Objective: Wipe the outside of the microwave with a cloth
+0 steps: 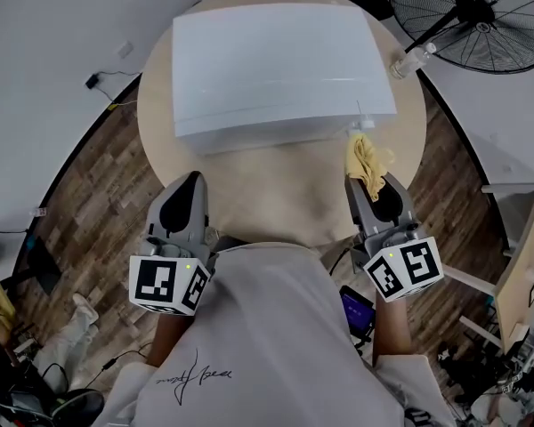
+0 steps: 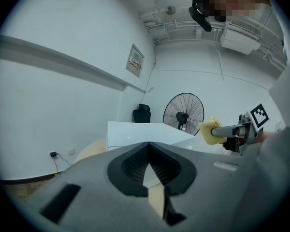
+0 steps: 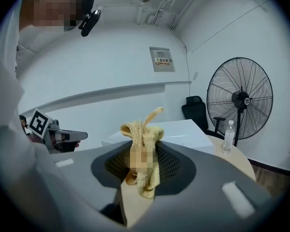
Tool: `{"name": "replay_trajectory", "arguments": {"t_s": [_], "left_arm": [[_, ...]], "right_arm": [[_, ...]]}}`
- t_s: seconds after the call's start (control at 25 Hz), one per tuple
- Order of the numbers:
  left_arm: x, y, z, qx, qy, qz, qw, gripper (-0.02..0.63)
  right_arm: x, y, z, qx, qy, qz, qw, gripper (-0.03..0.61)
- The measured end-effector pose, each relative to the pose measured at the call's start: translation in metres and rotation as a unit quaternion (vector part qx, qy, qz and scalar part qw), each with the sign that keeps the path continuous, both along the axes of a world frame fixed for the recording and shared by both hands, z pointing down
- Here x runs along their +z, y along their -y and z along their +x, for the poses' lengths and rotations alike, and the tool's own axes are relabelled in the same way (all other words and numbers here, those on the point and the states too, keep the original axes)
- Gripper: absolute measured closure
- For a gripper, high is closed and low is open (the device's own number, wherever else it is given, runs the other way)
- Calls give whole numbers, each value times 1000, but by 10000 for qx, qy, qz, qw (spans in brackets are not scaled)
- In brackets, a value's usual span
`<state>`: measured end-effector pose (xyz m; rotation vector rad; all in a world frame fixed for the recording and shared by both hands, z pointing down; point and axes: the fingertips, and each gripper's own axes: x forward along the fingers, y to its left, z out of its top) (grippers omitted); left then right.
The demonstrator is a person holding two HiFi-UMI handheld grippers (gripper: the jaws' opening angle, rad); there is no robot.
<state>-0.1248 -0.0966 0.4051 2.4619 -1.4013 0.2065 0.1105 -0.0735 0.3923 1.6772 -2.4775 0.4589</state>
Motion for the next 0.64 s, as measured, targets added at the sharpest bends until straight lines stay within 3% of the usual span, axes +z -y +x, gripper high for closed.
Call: {"name": "replay_trajectory", "arguments": {"t_s": [0.64], "left_arm": [[8,-15,-2,-161,155,-120,9997,621]], "right_arm": [[5,-11,3,-119,-17,-39,9999,449]]}}
